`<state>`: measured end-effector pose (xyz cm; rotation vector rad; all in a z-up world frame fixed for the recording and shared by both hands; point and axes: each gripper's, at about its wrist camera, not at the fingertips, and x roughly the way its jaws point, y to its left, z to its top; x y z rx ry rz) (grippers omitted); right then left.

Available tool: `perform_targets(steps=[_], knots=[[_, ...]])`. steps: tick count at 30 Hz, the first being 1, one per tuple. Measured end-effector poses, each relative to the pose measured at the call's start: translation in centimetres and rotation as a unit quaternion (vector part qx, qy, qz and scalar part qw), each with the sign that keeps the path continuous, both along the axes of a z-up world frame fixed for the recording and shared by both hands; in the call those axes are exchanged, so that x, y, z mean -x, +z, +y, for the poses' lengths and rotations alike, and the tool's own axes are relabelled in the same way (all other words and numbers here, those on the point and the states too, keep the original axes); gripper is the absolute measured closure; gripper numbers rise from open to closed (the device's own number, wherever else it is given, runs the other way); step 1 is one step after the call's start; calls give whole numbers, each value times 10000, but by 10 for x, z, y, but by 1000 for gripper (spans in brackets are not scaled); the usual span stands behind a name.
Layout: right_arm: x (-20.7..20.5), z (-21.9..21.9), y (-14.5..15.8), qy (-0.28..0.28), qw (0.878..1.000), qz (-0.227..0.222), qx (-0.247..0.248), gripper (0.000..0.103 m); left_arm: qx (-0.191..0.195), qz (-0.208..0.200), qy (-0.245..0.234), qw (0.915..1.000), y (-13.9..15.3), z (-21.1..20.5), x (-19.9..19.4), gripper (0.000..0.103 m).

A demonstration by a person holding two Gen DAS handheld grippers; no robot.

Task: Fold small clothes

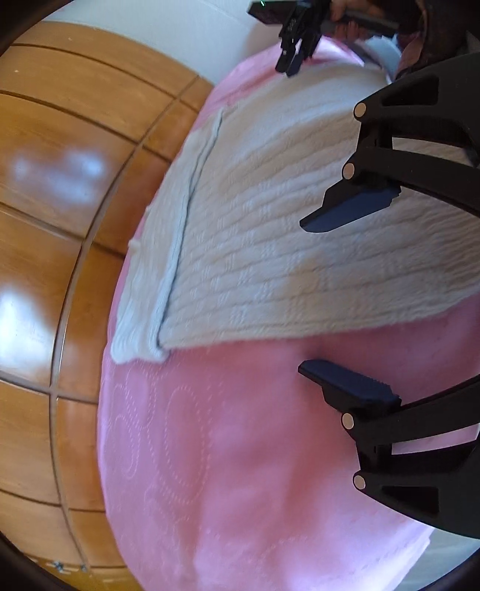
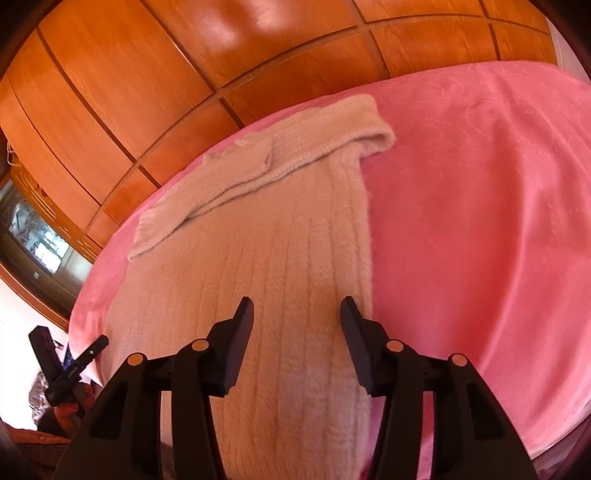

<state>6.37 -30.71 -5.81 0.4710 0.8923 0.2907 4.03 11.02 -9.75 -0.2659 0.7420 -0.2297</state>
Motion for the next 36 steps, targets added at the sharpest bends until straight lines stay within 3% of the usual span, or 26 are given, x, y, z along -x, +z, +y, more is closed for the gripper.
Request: perform_targets(steps=[2,4,8,12,15,24,25,26,27,28,30,36], knots=[[5,-11,-2,-203,9992,-16,-352,54,254,63,-153,9995,-2,1,3,47],[10,-23,-7,-337,9974,58,-631,53,468,144,-270,9984,-5,1,5,47],[18,-31,-19,-55,9944,210,-1038,55,874,312,-538,9942,-10,3,9,57],[32,-30,-28,237,9870,196,-1579,55,1542,608,-877,9823,-18,8,13,73],[39,-22,-34,447,9842,200,-1703,54,1888,837,-1152,9716,-26,5,14,74],[58,-15,-45,825,9753,426,-2004,58,2022,1152,-1657,9583,-33,-15,12,74],[57,-11,-46,868,9758,475,-1952,64,1955,1179,-1751,9577,-33,-20,13,74],[58,-8,-48,921,9766,518,-1874,73,1824,1129,-1787,9602,-31,-23,15,89],[59,-4,-50,964,9775,557,-1793,79,1729,1082,-1768,9629,-29,-25,14,96],[57,1,-52,974,9785,636,-1700,93,1748,1054,-1739,9634,-27,-24,13,96],[56,3,-53,987,9779,666,-1720,95,1784,877,-1655,9660,-18,-21,12,96],[58,-18,-20,909,9567,-276,-2752,96,2047,271,-1314,9696,19,-4,20,97]])
